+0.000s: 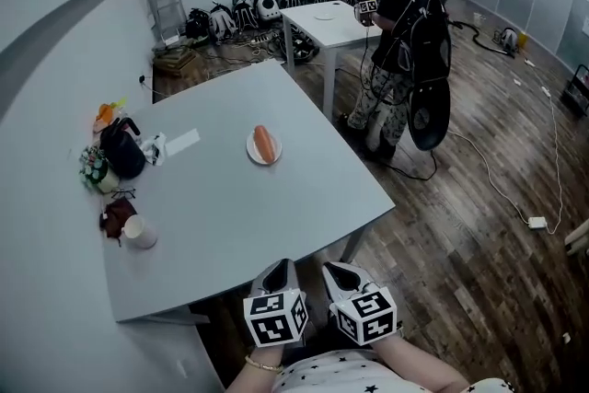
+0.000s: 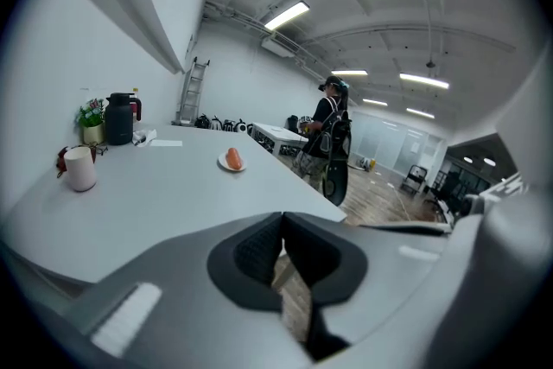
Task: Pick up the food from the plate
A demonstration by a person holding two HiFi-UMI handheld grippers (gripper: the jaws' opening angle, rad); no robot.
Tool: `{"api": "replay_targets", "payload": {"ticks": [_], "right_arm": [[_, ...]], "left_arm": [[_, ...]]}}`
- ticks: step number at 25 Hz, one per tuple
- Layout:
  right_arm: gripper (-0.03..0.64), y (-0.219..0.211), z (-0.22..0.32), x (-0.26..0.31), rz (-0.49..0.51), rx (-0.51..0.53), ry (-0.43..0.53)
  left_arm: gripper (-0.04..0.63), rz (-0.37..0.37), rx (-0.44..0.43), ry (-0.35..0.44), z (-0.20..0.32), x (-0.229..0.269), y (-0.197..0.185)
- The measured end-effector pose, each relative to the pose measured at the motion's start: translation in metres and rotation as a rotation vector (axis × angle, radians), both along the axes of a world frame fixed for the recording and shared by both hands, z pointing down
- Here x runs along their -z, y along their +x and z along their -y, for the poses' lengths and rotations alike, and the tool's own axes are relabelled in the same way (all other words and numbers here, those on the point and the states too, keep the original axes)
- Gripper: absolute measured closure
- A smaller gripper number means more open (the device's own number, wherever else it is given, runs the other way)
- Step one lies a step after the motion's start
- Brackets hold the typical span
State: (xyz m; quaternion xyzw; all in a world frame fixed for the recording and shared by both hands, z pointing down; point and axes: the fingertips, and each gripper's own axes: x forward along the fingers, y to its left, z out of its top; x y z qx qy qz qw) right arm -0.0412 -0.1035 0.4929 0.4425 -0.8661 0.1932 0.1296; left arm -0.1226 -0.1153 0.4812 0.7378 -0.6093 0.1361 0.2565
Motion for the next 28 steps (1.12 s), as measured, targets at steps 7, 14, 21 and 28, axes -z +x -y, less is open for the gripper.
{"api": "replay_targets", "payload": {"ticks": [7, 14, 21, 28], "right_arm": [[0.618, 0.014, 0.090, 0.014, -0.007, 0.081, 0.016], [0.618, 0.016, 0.158, 0.018, -0.014, 0.141, 0.029], [0.618, -0.007, 0.227, 0.012, -0.008, 0.148, 0.000], [0.618, -0.029, 0.298, -0.008, -0.067, 0.143, -0.042]], "left_arm": [[0.588, -0.016, 0.085, 0.012, 0.080, 0.008, 0.016], [0.587, 0.003, 0.169, 0.003, 0.133, -0.002, 0.007], [0.586, 0.037, 0.183, -0.035, 0.201, -0.012, -0.024], [0.464, 0.019, 0.162, -0.122, 0.312, -0.058, -0.058]]}}
